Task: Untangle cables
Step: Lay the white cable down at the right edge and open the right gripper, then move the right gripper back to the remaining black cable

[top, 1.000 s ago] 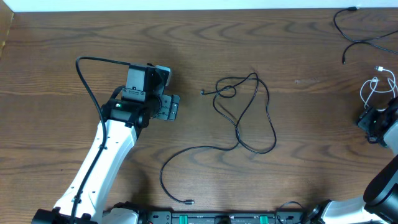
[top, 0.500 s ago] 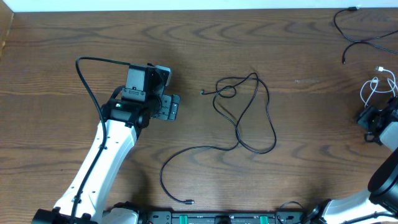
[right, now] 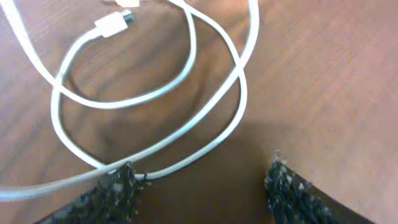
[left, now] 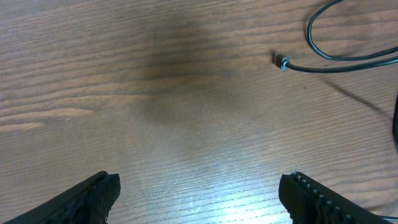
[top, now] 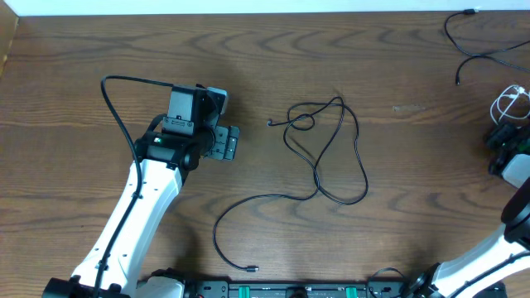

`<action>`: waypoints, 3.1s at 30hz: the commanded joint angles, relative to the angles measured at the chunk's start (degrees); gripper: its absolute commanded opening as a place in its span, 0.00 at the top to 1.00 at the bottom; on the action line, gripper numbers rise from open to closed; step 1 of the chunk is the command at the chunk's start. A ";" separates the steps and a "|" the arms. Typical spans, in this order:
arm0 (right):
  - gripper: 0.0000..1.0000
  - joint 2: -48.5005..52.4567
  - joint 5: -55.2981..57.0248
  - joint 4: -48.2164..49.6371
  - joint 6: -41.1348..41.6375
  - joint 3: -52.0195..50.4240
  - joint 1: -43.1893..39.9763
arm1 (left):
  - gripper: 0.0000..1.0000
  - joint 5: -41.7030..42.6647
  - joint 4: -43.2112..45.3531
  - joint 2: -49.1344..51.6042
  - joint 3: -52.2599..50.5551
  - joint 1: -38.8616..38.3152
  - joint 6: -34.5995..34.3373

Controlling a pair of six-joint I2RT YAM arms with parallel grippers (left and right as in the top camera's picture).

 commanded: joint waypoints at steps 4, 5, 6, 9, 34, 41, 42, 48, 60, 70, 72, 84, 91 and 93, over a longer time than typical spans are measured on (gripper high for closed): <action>0.36 15.45 -11.13 -2.75 6.21 -0.72 1.66 | 0.13 -0.72 -0.02 0.22 0.52 0.22 -0.31; 0.36 16.41 -11.13 -2.80 6.21 0.72 2.10 | 0.13 -0.72 -0.02 0.22 0.52 0.24 -0.31; 0.36 17.03 -11.13 -2.99 6.21 1.81 2.45 | 0.13 -0.72 -0.02 0.22 0.52 0.24 -0.31; 0.36 18.62 -11.10 -4.98 6.43 6.08 4.04 | 0.13 -0.72 -0.02 0.22 0.52 0.24 -0.31; 0.31 1.95 -16.55 -32.87 -2.54 23.30 6.23 | 0.13 -0.72 -0.02 0.22 0.52 0.24 -0.31; 0.31 -9.38 -24.20 -38.75 -8.90 23.30 9.64 | 0.13 -0.72 -0.02 0.22 0.52 0.24 -0.31; 0.31 -10.43 -25.44 -39.63 -9.33 23.30 10.32 | 0.13 -0.72 -0.02 0.22 0.52 0.22 -0.31; 0.30 -13.88 -32.92 -46.12 -12.39 23.30 17.03 | 0.13 -0.72 -0.02 0.22 0.52 0.24 -0.31; 0.26 -13.81 -33.64 -63.78 -30.56 23.30 38.42 | 0.13 -0.72 -0.02 0.22 0.52 0.22 -0.28; 0.27 -13.81 -36.41 -71.47 -33.48 23.30 49.03 | 0.13 -0.72 -0.02 0.22 0.52 0.24 -0.31; 0.27 -13.81 -36.44 -71.89 -33.48 23.30 50.47 | 0.13 -0.72 -0.02 0.22 0.52 0.22 -0.31; 0.25 -13.81 -36.39 -77.90 -40.06 23.30 59.39 | 0.13 -0.72 -0.02 0.22 0.52 0.22 -0.31; 0.23 -13.79 -33.59 -77.81 -40.79 22.69 62.58 | 0.13 -0.72 -0.02 0.22 0.52 0.24 -0.31; 0.22 -13.73 -33.03 -77.18 -40.79 21.97 62.99 | 0.13 -0.74 -0.02 0.22 0.52 0.24 -0.31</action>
